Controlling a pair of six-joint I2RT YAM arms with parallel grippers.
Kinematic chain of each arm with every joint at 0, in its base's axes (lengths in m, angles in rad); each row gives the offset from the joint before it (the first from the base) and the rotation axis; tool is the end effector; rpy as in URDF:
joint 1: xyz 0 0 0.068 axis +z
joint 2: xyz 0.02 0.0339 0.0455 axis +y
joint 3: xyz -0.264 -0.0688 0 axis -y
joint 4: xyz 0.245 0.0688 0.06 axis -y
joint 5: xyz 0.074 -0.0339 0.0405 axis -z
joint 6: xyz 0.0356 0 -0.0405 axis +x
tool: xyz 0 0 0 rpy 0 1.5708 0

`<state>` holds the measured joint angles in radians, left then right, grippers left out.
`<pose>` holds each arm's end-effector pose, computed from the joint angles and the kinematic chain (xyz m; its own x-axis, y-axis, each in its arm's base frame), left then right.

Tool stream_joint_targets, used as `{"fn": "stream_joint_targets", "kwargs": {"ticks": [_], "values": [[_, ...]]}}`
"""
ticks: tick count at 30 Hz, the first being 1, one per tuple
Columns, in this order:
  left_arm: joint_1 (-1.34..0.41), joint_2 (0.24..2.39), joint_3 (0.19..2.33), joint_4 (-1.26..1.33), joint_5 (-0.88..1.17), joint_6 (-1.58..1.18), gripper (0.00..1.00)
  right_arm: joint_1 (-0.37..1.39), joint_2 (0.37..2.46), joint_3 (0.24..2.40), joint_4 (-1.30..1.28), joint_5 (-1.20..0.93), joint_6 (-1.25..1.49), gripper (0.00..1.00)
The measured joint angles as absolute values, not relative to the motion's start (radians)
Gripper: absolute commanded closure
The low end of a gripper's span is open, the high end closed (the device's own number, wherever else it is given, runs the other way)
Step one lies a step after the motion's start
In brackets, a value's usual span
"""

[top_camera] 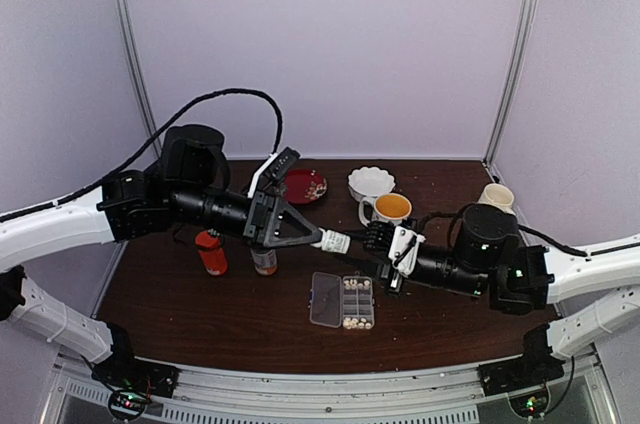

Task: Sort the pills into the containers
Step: Unscrew the lid of the pill bottle from the pill bottle.

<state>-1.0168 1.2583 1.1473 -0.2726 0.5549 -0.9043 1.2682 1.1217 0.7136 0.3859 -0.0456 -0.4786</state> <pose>0.1343 -0.2528 0.3582 -0.8919 0.1719 -0.4183 0.4510 0.2697 -0.8508 0.0770 0.2521 0.3067 0.4395 -0.1359 -0.8879 -0.8615 0.2159 -0.4595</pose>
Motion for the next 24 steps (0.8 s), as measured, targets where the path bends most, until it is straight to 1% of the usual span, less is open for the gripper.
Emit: {"fn": "stream_joint_targets", "kwargs": {"ticks": [1, 2, 3, 5, 6, 8, 9, 11, 15, 19, 20, 21, 24], "values": [[-1.014, 1.256, 1.134, -0.262, 0.561, -0.931, 0.95, 1.272, 1.126, 0.715, 0.379, -0.034, -0.517, 0.82], [-1.011, 1.254, 1.119, -0.249, 0.564, -0.964, 0.93, 1.277, 1.131, 0.716, 0.373, -0.02, -0.556, 0.82], [-1.01, 1.253, 1.107, -0.239, 0.566, -0.989, 0.86, 1.28, 1.134, 0.716, 0.369, -0.008, -0.59, 0.82], [-1.007, 1.248, 1.082, -0.213, 0.565, -1.04, 0.6, 1.285, 1.14, 0.716, 0.363, 0.01, -0.648, 0.82], [-1.007, 1.243, 1.067, -0.194, 0.565, -1.061, 0.5, 1.285, 1.142, 0.716, 0.362, 0.016, -0.666, 0.82], [-1.008, 1.233, 1.041, -0.146, 0.563, -1.089, 0.32, 1.285, 1.142, 0.716, 0.363, 0.019, -0.675, 0.81], [-1.011, 1.227, 1.034, -0.125, 0.559, -1.093, 0.28, 1.285, 1.142, 0.716, 0.363, 0.019, -0.67, 0.81], [-1.014, 1.209, 1.032, -0.104, 0.547, -1.069, 0.25, 1.285, 1.14, 0.716, 0.358, 0.013, -0.636, 0.81], [-1.015, 1.152, 1.058, -0.12, 0.51, -0.908, 0.25, 1.285, 1.11, 0.716, 0.341, -0.041, -0.518, 0.83], [-1.015, 1.114, 1.109, -0.126, 0.511, -0.604, 0.24, 1.279, 1.062, 0.716, 0.34, -0.128, -0.373, 0.83], [-1.016, 1.084, 1.1, -0.122, 0.512, -0.459, 0.24, 1.275, 1.052, 0.716, 0.339, -0.155, -0.331, 0.82], [-1.016, 1.077, 1.097, -0.122, 0.513, -0.434, 0.24, 1.271, 1.044, 0.716, 0.339, -0.177, -0.294, 0.82], [-1.023, 1.013, 1.032, -0.094, 0.525, -0.088, 0.21, 1.256, 1.037, 0.716, 0.336, -0.243, -0.178, 0.82]]}}
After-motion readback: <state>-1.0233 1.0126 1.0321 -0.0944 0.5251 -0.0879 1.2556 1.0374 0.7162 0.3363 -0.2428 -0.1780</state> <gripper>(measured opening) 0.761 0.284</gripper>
